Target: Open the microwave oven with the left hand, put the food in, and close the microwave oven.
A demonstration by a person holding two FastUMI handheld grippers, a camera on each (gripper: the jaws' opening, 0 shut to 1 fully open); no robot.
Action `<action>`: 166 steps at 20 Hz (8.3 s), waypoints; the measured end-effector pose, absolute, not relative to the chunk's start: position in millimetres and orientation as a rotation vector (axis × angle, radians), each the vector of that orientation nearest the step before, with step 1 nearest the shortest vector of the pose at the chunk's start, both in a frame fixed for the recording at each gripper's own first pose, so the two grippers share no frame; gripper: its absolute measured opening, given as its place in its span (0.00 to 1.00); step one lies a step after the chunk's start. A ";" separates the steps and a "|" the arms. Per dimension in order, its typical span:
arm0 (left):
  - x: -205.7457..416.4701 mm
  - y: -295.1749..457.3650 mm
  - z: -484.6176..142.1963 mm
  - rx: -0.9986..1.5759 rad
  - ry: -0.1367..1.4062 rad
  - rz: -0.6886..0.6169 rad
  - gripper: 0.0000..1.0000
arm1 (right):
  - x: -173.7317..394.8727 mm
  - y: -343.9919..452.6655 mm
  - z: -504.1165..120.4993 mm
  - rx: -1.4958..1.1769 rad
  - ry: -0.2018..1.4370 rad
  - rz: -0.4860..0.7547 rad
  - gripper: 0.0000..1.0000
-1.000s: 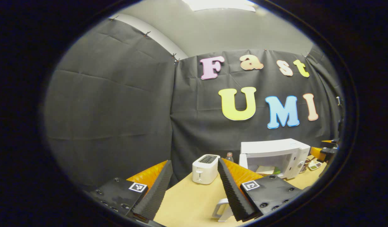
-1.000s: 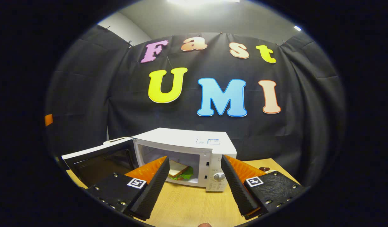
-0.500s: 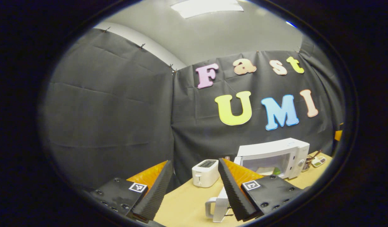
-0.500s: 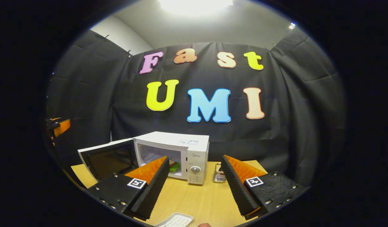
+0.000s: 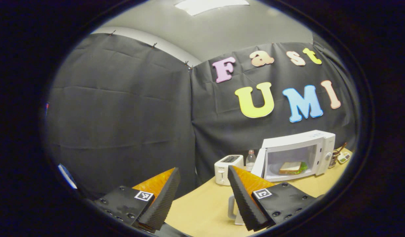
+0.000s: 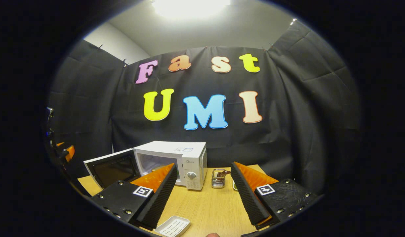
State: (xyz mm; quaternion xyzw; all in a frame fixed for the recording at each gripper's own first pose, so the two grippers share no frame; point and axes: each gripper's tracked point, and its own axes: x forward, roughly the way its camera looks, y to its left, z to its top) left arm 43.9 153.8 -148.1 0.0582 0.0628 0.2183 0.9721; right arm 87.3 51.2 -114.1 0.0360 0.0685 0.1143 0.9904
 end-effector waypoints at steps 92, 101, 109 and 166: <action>311.6 -222.4 -274.8 -0.097 0.346 -0.631 0.07 | 117.9 -8.9 -127.1 -0.013 0.227 -0.313 0.99; 350.6 -227.3 -275.1 -0.100 0.336 -0.602 0.07 | 120.5 -24.1 -127.3 -0.037 0.229 -0.367 0.99; 362.4 -241.9 -263.7 -0.082 0.301 -0.554 0.07 | 118.7 -18.2 -142.9 -0.016 0.258 -0.343 0.99; 47.7 -15.7 -72.2 -0.014 0.091 -0.110 0.95 | 32.1 110.8 -54.5 0.058 0.027 0.207 0.99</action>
